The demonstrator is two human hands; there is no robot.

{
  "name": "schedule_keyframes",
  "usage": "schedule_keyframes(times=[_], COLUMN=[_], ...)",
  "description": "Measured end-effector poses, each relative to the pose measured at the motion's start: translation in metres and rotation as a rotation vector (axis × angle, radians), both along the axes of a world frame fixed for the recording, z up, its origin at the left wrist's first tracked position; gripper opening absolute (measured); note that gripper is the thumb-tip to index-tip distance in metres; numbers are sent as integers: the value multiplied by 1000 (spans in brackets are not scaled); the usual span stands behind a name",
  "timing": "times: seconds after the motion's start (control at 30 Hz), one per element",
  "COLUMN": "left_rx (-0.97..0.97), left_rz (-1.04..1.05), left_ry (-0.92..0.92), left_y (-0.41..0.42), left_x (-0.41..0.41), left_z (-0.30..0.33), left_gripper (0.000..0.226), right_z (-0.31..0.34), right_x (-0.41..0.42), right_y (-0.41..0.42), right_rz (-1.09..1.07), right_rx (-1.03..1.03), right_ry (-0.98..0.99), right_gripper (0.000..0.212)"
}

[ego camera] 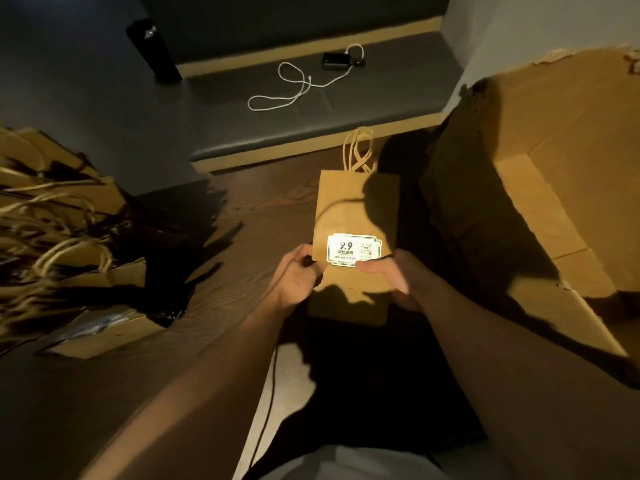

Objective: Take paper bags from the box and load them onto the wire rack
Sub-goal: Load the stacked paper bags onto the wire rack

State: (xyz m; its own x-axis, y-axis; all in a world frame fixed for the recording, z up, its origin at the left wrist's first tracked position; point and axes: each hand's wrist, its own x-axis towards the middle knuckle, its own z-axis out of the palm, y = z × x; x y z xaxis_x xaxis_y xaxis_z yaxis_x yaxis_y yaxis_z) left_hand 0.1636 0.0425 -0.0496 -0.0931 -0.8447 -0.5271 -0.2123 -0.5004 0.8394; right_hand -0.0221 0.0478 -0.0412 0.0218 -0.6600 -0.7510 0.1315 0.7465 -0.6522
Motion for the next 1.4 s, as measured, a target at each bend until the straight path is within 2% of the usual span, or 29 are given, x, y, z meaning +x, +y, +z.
schedule_keyframes(times=[0.17, 0.23, 0.27, 0.37, 0.4, 0.47, 0.53, 0.6, 0.7, 0.8, 0.87, 0.9, 0.97, 1.1, 1.2, 1.3, 1.37, 1.4], left_rx=[-39, -24, -7, 37, 56, 107, 151, 193, 223, 204, 175, 163, 135, 142, 162, 155, 130, 113], left_rz=[70, 103, 106, 108, 105, 121, 231, 492, 910, 1146, 1245, 1291, 1325, 1366, 1376, 1370, 1343, 1336], left_ry=[12, 62, 51, -131, -187, -297, -313, -143, 147, 397, 445, 448, 468, 497, 499, 603, 700, 723], left_y=[6, 20, 25, 49, 57, 72, 84, 94, 101, 102, 103, 104, 101, 92, 86, 82, 80, 78], left_x=[40, 67, 78, 128, 142, 169, 190, 209, 241, 258, 263, 266, 268, 273, 273, 279, 284, 285], left_z=[24, 34, 37, 40, 43, 45, 46, 46, 36, 31, 31, 29, 25, 21, 24, 22, 16, 13], left_gripper=[10, 5, 12, 25, 20, 12, 17, 20, 27, 26, 24, 26, 30, 7, 10, 18, 24, 20], right_z=[19, 22, 26, 61, 71, 82, 89, 87, 92, 101, 104, 102, 103, 94, 75, 75, 80, 80], right_x=[39, 61, 70, 111, 121, 144, 168, 193, 235, 265, 277, 281, 284, 294, 292, 291, 292, 292], right_y=[-11, -12, -14, -5, -2, 6, 11, 12, 19, 22, 21, 20, 18, 16, 10, 9, 9, 8], right_rz=[61, 138, 173, 236, 266, 347, 393, 407, 535, 480, 485, 483, 446, 442, 413, 431, 435, 438], right_rx=[-73, -98, -132, -165, -160, -167, -155, -107, -172, -285, -348, -356, -375, -449, -446, -450, -493, -502], right_ry=[-30, -34, -50, -27, -15, -73, -75, -134, -106, -81, -119, -122, -104, -133, -176, -162, -161, -157], right_gripper=[52, 80, 84, 35, 29, 34, 52, 38, 25, 20, 23, 31, 44, 40, 42, 17, 15, 16])
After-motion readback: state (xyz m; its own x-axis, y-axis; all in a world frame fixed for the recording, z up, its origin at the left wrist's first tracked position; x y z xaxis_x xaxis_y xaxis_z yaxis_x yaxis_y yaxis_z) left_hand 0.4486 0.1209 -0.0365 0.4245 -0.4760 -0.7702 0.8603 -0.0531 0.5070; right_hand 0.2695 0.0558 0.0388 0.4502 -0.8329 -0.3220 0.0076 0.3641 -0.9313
